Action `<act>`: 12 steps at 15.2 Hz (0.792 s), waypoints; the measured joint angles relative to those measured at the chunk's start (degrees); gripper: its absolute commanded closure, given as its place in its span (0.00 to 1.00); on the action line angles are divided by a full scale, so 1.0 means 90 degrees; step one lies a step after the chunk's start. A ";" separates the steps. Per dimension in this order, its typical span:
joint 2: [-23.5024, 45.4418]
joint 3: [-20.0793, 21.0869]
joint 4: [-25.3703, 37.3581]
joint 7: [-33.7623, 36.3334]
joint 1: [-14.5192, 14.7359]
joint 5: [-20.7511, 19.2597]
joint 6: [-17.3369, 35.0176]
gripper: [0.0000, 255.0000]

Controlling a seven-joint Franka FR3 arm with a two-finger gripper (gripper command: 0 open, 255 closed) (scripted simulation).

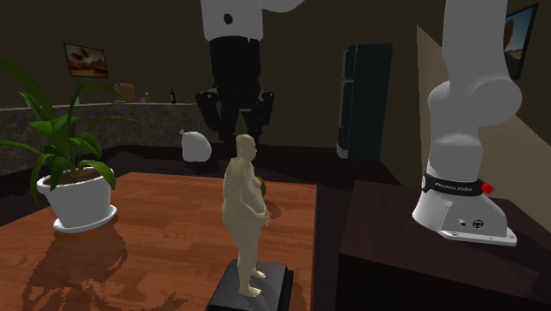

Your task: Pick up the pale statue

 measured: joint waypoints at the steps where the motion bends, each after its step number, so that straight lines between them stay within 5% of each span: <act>1: -0.0028 -0.0001 0.0030 -0.0015 -0.0007 0.0019 -0.0059 1.00; 12: -0.0263 0.0005 0.0709 -0.0075 -0.0035 0.0155 -0.0936 1.00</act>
